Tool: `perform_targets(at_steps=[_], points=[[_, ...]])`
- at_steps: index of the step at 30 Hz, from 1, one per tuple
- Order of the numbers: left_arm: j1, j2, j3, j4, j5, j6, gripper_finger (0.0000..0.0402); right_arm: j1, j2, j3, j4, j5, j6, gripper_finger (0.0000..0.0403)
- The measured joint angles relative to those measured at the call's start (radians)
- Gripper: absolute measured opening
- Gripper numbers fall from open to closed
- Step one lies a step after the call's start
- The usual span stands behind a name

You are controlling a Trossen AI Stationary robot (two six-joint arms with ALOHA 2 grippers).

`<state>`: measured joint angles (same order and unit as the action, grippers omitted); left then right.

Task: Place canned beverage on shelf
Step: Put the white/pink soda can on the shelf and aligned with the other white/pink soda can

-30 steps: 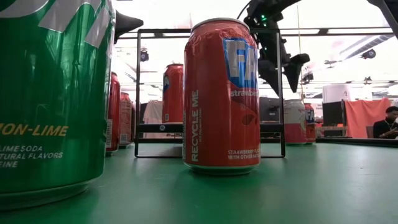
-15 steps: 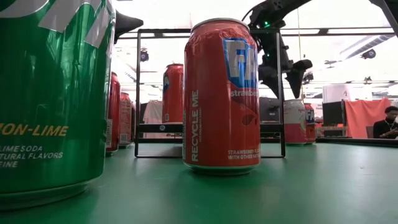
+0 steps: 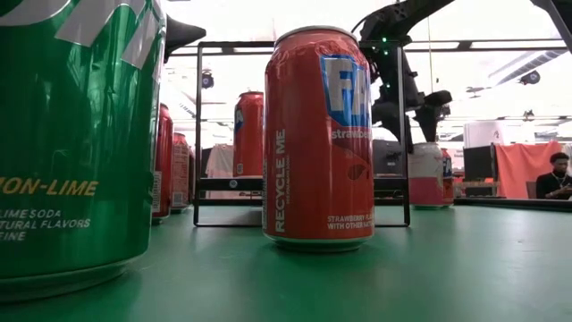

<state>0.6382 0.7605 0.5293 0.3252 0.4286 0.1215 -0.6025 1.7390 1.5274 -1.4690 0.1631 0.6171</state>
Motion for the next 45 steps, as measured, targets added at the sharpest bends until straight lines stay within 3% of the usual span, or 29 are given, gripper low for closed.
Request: perform_targets(at_steps=[10, 32, 37, 45], points=[[0.000, 0.000, 0.000, 0.000, 0.000, 0.000, 0.0000, 0.010, -0.005, -0.053, 0.048, 0.019, -0.010, 0.0259], [0.000, 0.000, 0.000, 0.000, 0.000, 0.000, 0.0000, 0.004, -0.008, 0.129, 0.043, -0.065, -0.040, 0.0258], [0.000, 0.000, 0.000, 0.000, 0.000, 0.000, 0.0000, 0.007, -0.009, 0.128, 0.038, 0.000, -0.047, 0.0258], [0.000, 0.000, 0.000, 0.000, 0.000, 0.000, 0.0000, 0.009, -0.009, 0.127, 0.044, -0.011, -0.029, 0.0258]])
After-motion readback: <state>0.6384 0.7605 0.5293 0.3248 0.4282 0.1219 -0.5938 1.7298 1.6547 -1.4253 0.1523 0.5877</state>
